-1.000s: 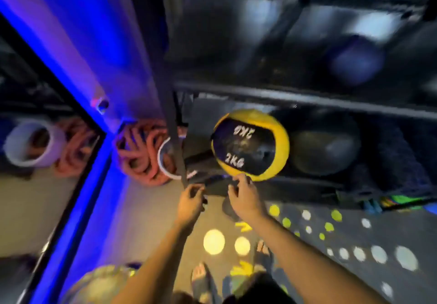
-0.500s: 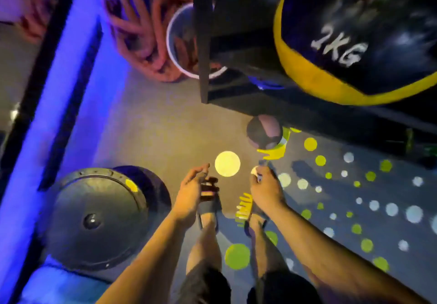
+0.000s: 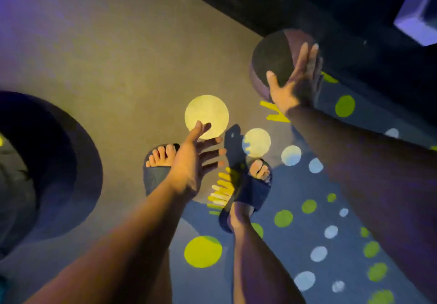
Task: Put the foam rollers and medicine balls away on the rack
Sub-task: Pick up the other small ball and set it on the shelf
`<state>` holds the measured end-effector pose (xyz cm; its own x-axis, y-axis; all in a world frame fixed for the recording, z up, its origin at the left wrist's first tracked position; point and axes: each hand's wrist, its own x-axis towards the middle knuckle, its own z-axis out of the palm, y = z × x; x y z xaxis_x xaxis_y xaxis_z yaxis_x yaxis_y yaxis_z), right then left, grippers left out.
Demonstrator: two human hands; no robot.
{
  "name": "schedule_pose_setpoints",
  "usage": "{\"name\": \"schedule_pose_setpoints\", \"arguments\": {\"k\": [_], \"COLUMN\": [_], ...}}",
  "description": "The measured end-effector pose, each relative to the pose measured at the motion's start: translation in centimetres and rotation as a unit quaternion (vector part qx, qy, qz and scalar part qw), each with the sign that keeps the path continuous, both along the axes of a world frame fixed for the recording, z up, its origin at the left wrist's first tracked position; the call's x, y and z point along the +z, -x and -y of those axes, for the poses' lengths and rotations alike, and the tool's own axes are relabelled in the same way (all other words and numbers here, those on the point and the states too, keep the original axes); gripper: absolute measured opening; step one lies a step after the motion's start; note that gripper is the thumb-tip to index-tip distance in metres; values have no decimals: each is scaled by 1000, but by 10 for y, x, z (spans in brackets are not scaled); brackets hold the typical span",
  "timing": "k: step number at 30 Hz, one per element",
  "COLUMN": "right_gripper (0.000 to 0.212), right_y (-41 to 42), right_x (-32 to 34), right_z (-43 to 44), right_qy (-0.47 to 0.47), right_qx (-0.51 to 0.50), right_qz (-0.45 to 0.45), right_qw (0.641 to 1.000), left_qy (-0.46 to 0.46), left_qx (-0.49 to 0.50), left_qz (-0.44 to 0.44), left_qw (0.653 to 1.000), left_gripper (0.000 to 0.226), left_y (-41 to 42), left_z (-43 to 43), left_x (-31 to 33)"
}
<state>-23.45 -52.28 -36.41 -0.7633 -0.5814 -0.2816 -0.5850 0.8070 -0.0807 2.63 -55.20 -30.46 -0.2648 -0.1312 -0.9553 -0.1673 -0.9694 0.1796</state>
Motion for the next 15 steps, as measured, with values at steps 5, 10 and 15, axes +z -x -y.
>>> {"name": "schedule_pose_setpoints", "arguments": {"k": [5, 10, 15], "right_gripper": [87, 32, 49], "right_y": [-71, -95, -86], "right_x": [39, 84, 71], "right_z": [-48, -73, -66], "right_qy": [-55, 15, 2], "right_qx": [37, 175, -107], "right_qz": [61, 146, 206], "right_qw": [996, 974, 973], "left_qy": [-10, 53, 59], "left_qx": [-53, -305, -315], "left_qz": [52, 147, 161], "left_qw": [997, 940, 933], "left_gripper": [37, 28, 36], "left_y": [6, 15, 13], "left_z": [0, 16, 36], "left_x": [28, 56, 35]}}
